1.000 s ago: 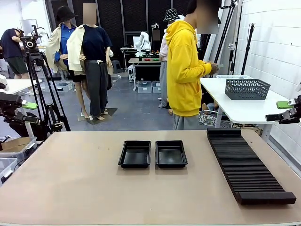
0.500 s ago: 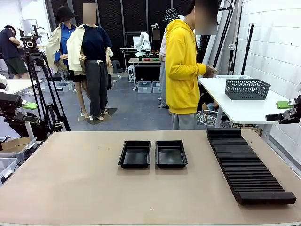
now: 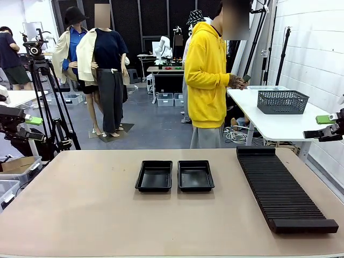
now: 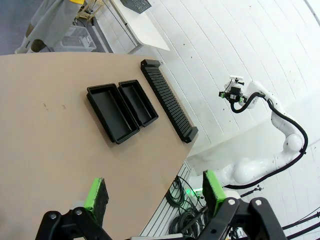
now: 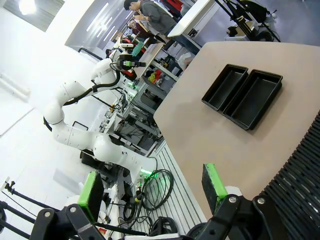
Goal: Inspect and transfer BCBs to ESD trays.
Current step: Pick up the Blank PCB from the PCB Rack and place it in the left ESD tray.
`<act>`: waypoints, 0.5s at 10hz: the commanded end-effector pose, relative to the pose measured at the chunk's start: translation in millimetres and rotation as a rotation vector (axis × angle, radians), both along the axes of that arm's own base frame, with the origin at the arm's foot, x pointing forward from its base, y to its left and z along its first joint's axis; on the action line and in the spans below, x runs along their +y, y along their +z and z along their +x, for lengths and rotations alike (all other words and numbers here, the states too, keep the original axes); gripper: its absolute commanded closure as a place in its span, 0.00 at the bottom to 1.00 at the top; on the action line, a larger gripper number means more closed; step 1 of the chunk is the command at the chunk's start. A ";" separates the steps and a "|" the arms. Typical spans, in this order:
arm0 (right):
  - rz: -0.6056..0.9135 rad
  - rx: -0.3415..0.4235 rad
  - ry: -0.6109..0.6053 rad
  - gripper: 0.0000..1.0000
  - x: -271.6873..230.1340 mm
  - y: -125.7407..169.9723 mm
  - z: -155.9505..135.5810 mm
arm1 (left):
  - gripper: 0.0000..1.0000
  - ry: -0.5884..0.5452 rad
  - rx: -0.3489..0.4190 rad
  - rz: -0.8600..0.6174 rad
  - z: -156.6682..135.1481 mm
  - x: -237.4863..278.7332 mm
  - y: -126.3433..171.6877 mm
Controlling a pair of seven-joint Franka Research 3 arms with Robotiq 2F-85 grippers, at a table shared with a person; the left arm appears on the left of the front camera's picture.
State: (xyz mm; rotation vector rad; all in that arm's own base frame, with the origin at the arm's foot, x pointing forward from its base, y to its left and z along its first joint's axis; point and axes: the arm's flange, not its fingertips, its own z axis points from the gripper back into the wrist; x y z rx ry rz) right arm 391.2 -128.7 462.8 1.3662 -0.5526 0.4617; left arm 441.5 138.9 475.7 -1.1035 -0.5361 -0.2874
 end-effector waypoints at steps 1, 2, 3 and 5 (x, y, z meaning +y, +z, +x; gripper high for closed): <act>-0.002 0.003 -0.006 0.00 0.9 2.1 -0.4 | 0.00 0.010 0.017 -0.004 -0.5 0.3 1.7; -0.002 0.003 -0.006 0.00 0.9 2.1 -0.4 | 0.00 0.010 0.017 -0.004 -0.5 0.3 1.7; -0.002 0.003 -0.006 0.00 0.9 2.1 -0.4 | 0.00 0.010 0.017 -0.004 -0.5 0.3 1.7; -0.002 0.003 -0.006 0.00 0.9 2.1 -0.4 | 0.00 0.010 0.017 -0.004 -0.5 0.3 1.7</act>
